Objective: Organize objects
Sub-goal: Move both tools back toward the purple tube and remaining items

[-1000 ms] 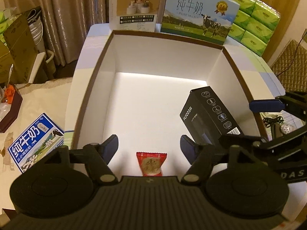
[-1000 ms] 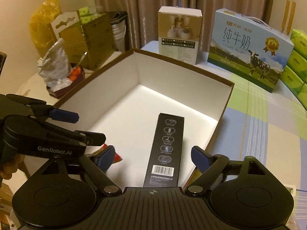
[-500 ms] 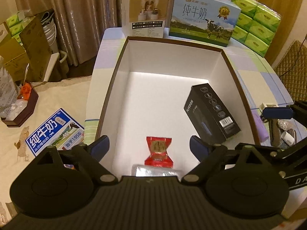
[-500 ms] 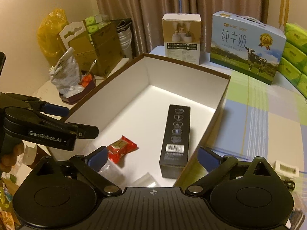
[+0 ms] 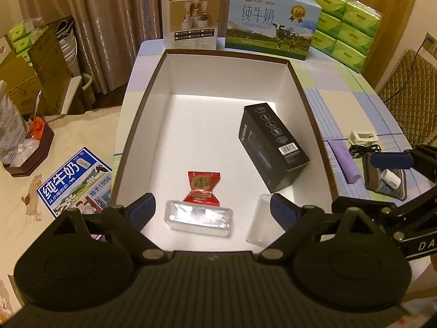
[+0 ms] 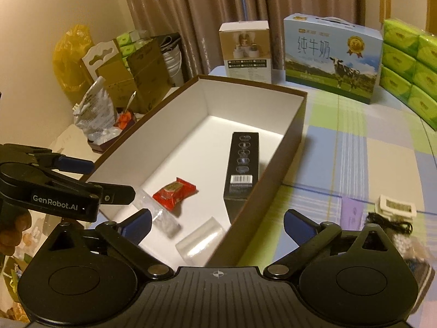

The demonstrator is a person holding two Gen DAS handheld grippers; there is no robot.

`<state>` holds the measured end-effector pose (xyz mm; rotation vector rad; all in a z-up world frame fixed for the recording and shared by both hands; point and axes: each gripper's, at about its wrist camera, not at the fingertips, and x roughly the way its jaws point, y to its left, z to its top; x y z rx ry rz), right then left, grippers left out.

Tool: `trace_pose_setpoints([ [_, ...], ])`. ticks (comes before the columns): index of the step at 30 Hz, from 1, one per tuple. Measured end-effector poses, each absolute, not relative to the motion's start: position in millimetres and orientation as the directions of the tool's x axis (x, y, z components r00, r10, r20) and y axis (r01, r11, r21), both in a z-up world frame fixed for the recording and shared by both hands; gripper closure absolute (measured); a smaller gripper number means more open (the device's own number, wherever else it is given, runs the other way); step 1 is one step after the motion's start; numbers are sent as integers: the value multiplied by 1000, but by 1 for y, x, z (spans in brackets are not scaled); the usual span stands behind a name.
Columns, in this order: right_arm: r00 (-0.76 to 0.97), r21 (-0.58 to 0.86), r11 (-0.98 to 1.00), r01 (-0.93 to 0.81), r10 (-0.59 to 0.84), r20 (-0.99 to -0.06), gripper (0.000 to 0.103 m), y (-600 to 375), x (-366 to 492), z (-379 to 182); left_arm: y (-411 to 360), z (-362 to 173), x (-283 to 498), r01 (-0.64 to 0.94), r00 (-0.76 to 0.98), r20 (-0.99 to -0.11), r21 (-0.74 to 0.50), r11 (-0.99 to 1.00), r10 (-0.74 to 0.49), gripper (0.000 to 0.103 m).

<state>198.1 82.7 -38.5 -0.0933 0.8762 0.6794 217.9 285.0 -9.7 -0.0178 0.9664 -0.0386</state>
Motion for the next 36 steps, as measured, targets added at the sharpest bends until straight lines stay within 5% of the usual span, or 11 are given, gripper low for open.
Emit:
trace_pose_setpoints([
  [36,533,229,933,-277,348,-771,2,-138,165,-44,98,-15,183,228,521,-830,-87,970,-197,14],
])
